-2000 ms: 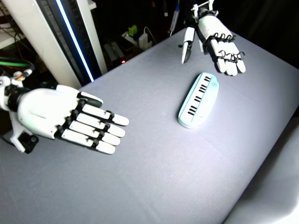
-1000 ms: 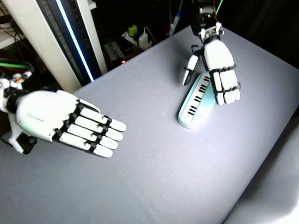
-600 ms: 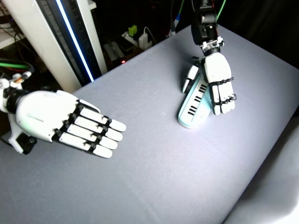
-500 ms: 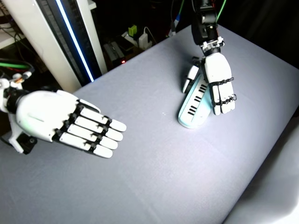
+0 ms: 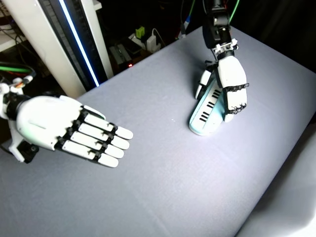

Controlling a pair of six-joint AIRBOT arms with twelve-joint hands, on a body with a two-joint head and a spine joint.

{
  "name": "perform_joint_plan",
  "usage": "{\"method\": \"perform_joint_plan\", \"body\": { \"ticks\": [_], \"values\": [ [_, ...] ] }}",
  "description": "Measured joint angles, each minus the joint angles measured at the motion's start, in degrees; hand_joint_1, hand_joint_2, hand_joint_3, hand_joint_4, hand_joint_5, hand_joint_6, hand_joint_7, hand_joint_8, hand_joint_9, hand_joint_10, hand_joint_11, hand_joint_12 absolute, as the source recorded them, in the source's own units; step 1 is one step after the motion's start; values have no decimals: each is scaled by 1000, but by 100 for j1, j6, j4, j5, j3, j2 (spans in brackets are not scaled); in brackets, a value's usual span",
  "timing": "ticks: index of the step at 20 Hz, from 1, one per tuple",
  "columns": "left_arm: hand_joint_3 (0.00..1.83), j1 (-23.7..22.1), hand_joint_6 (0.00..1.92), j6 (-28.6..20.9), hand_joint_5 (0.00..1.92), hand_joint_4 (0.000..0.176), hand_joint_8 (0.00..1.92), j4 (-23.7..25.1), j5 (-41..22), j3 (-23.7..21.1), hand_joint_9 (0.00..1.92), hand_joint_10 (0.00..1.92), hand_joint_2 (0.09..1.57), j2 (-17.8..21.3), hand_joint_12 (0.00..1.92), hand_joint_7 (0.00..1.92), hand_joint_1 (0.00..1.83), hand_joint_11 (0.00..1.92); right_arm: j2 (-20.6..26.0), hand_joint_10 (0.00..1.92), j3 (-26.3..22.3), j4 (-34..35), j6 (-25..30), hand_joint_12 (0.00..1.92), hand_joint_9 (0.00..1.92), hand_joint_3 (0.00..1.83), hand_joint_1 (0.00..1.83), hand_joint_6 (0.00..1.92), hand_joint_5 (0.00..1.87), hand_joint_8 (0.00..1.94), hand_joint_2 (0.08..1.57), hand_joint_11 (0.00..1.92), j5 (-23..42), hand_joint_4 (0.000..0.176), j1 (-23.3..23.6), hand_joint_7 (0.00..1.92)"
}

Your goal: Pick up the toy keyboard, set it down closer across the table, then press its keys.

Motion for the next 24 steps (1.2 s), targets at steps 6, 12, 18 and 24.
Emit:
{"method": "perform_joint_plan", "body": {
  "ticks": [6, 12, 18, 24],
  "values": [
    [0, -33, 1398, 2, 241, 0, 1064, 334, -59, -332, 685, 1497, 1169, 195, 1791, 280, 1601, 576, 2, 0, 2, 13, 42, 0, 0, 1, 251, 0, 0, 0, 1354, 0, 9, 0, -7, 0],
    [5, -396, 1354, -389, 211, 0, 1486, 1547, -459, -708, 252, 1762, 1145, 262, 1918, 168, 1381, 417, 26, 0, -7, -20, 184, 0, 0, 0, 327, 0, 0, 0, 1350, 0, 208, 0, -7, 0],
    [0, -874, 1392, -1099, 145, 7, 1403, 2592, -511, -431, 317, 1602, 1133, -461, 1835, 184, 1383, 464, 127, 0, -85, -317, 479, 0, 0, 5, 40, 0, 0, 0, 1353, 0, 636, 7, -11, 0],
    [0, -1259, 1060, -1475, 289, 0, 1194, 3211, 87, 122, 230, 1436, 1146, -1423, 1755, 213, 1283, 298, 131, 0, -83, -483, 601, 0, 0, 0, 0, 0, 0, 0, 1353, 0, 898, 46, -11, 0]
  ]
}}
